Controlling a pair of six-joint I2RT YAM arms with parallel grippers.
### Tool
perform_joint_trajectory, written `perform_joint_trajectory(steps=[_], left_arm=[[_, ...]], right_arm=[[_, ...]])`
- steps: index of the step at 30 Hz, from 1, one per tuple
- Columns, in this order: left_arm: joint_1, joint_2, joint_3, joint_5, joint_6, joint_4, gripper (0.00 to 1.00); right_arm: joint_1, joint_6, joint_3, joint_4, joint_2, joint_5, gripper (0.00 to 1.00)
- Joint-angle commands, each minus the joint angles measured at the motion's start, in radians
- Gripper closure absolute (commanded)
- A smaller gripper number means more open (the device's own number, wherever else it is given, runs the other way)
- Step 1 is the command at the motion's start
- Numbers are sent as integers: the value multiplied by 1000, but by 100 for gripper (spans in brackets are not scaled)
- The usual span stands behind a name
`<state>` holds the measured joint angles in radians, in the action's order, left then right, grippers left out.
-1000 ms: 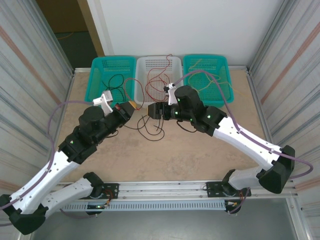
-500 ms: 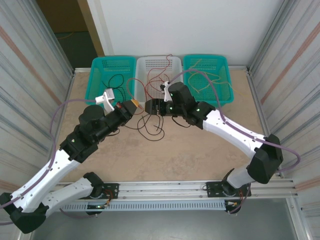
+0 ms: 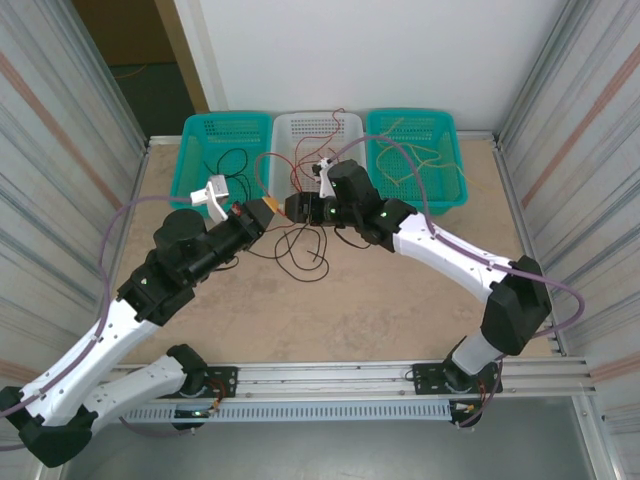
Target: Untangle the cables
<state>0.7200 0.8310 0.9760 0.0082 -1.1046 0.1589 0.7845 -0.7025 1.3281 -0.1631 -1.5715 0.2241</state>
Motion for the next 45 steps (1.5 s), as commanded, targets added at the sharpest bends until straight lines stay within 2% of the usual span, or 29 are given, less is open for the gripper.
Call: perform_joint_trajectory(steps=[1, 6, 13, 17, 23, 26, 30, 36, 45], left_arm=[[-1, -23, 26, 10, -1, -28, 100], [-1, -39, 26, -13, 10, -5, 100], [-33, -69, 26, -39, 49, 66, 100], [-62, -77, 50, -72, 133, 159, 100], [-71, -21, 162, -209, 399, 427, 100], [-71, 11, 191, -259, 522, 503, 100], [-60, 13, 173, -325, 645, 528, 100], [10, 5, 146, -447, 799, 533, 100], [136, 24, 93, -554, 915, 502, 100]], right_arm=[[-6, -12, 37, 31, -23, 28, 55], [-4, -10, 27, 28, -8, 37, 82], [6, 46, -11, -40, 77, 16, 99], [7, 96, -26, -117, 139, 2, 100], [15, 194, -24, -272, 248, -6, 100], [12, 224, -18, -347, 292, -15, 100], [11, 265, 13, -437, 331, -4, 100], [12, 309, 76, -525, 371, 38, 100], [11, 335, 201, -567, 386, 72, 100]])
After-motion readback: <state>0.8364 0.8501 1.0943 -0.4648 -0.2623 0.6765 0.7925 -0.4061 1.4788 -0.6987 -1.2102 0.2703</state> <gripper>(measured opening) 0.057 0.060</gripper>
